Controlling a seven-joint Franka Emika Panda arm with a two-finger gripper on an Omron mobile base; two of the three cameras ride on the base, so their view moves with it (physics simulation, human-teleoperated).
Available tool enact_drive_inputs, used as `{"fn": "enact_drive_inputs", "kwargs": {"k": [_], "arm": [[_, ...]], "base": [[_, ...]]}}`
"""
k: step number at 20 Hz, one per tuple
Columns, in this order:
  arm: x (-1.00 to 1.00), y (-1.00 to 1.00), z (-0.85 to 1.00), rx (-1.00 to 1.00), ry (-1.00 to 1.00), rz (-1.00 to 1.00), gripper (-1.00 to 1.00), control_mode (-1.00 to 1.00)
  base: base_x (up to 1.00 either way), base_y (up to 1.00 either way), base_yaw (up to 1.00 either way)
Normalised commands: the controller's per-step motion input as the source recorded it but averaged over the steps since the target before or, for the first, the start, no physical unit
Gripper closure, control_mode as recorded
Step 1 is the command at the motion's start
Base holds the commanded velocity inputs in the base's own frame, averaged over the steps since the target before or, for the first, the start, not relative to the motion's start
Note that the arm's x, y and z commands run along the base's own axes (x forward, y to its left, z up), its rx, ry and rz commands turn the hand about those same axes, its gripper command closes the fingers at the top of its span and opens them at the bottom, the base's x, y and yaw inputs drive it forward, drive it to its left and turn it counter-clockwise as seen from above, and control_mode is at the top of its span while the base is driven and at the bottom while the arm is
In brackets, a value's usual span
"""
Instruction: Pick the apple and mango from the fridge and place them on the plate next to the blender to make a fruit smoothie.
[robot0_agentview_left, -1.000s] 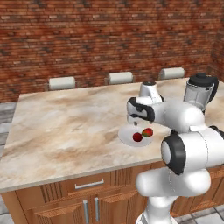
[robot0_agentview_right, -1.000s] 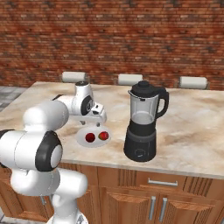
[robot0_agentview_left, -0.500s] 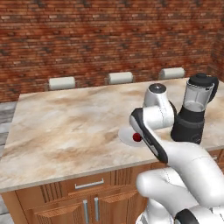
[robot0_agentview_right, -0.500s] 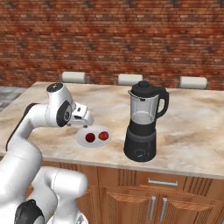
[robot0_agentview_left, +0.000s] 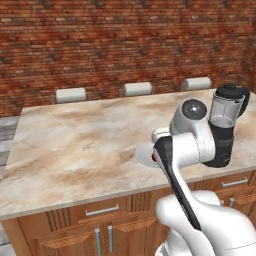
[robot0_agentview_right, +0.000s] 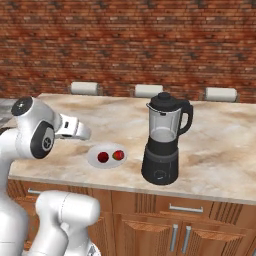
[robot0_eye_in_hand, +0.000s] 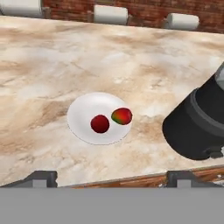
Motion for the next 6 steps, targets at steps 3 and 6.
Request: {"fn": "enact_drive_inputs", "kwargs": {"k": [3,6], "arm": [[-0.34,0.23,0.92,-0.06,-0.2,0.02,-1.0,-1.0],[-0.44,0.21,0.64,-0.1,-0.38,0.03,-1.0,-1.0]], "base": [[0.0,0.0,0.0],[0.0,0.0,0.0]]}}
